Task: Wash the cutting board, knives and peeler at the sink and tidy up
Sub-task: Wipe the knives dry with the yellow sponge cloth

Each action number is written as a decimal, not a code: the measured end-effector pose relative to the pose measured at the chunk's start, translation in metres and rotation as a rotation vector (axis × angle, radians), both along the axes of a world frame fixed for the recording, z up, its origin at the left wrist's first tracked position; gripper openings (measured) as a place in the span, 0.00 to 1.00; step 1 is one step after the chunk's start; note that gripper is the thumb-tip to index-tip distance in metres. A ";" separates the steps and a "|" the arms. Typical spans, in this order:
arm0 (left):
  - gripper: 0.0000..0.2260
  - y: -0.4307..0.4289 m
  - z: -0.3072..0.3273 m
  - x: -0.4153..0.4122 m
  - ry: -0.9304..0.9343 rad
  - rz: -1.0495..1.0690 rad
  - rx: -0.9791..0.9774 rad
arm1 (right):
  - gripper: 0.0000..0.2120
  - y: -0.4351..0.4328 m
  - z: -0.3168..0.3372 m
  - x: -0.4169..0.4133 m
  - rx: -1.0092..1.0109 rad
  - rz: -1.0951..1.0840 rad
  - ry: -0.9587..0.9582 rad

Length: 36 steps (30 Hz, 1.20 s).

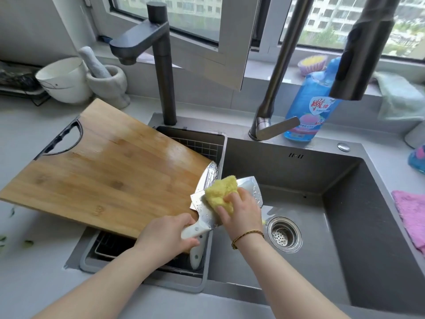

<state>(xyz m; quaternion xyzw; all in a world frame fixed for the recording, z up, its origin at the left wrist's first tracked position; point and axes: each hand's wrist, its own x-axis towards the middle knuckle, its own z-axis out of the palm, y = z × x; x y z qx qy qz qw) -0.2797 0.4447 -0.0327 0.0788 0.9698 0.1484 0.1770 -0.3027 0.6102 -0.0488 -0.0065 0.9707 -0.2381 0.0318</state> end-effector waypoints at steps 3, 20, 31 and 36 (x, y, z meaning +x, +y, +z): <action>0.17 0.001 0.002 -0.001 -0.004 0.002 -0.003 | 0.09 -0.022 0.008 0.008 -0.034 0.109 0.120; 0.18 0.004 0.001 0.004 0.070 -0.041 -0.116 | 0.13 -0.024 0.007 -0.020 -0.086 0.038 0.072; 0.15 0.002 0.005 0.001 0.044 -0.042 -0.100 | 0.14 0.052 -0.016 -0.031 -0.019 -0.399 0.026; 0.14 0.003 0.005 0.002 0.019 -0.023 -0.086 | 0.12 0.012 -0.013 -0.003 -0.032 -0.149 0.226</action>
